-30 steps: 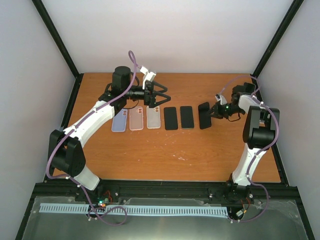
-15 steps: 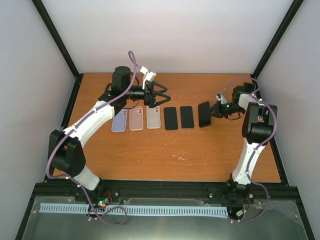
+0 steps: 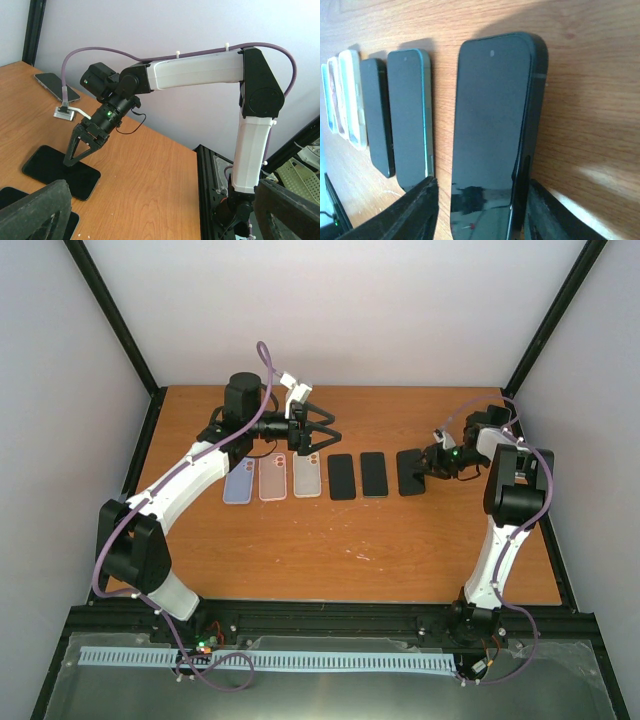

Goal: Take the phone out of the phone case
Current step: Place the phone at the center of the board.

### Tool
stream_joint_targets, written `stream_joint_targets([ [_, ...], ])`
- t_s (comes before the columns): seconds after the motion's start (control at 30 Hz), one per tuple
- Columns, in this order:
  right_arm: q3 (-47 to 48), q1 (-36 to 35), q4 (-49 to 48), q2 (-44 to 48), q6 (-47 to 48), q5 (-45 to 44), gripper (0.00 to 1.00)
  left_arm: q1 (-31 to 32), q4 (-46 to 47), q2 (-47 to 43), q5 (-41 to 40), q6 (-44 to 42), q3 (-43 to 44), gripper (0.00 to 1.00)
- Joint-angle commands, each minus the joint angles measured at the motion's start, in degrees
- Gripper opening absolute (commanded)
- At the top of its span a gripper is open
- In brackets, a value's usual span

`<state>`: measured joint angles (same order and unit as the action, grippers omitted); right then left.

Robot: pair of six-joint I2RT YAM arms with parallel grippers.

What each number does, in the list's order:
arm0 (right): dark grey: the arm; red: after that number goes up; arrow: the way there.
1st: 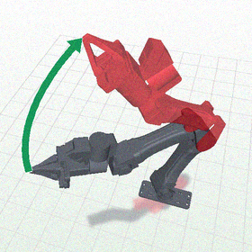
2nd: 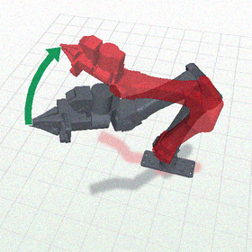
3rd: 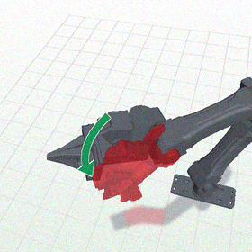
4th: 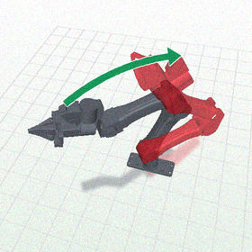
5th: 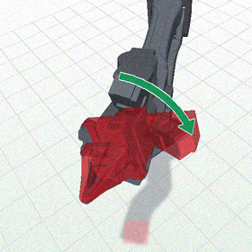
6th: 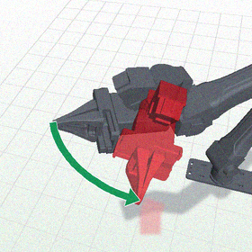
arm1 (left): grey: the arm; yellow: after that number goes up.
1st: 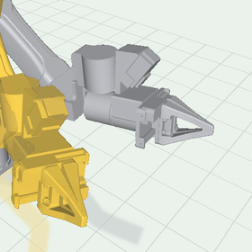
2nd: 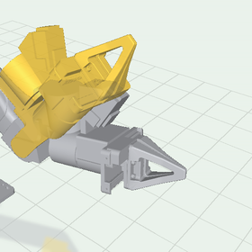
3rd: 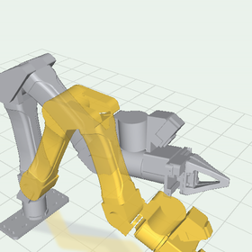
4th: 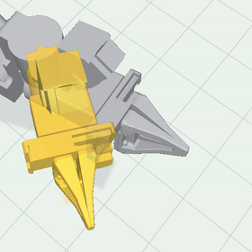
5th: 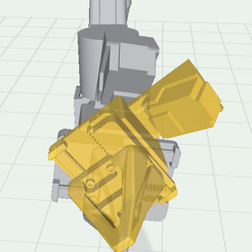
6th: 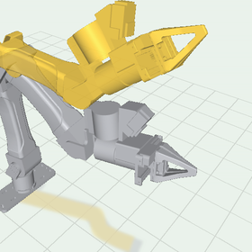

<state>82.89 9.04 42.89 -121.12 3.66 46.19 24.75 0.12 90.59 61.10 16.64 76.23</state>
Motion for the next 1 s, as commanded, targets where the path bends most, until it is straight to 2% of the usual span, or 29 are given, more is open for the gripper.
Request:
stream_joint_targets([
  [0.0, -0.1, 0.4, 0.0, 2.9, 1.1, -2.8, 0.51, -0.3, 1.6, 0.3, 0.7, 0.7, 0.5, 1.0],
  [0.13, -0.8, 0.3, 0.0, 4.6, 1.6, -4.6, 0.66, -0.3, 1.7, 0.7, 0.5, 1.0, 0.8, 1.0],
  [0.4, -1.4, 0.2, 0.6, 8.2, 2.1, -8.1, 0.86, -0.3, 1.5, 0.5, -0.3, 0.8, 1.0, 1.0],
  [0.5, -1.6, 0.3, -0.9, 11.4, 2.0, -11.9, 0.99, -0.4, 1.0, -0.1, -0.8, 0.4, 0.7, 1.0],
  [0.73, -0.1, 0.2, -5.0, 16.1, 0.4, -24.2, 1.0, -0.9, 1.1, -0.6, -1.0, 0.6, 0.3, 1.0],
  [0.97, 6.1, 0.3, -5.1, 13.1, 0.4, -39.6, 1.0, -1.0, 1.2, -0.5, -0.9, 0.8, 0.4, 1.0],
])
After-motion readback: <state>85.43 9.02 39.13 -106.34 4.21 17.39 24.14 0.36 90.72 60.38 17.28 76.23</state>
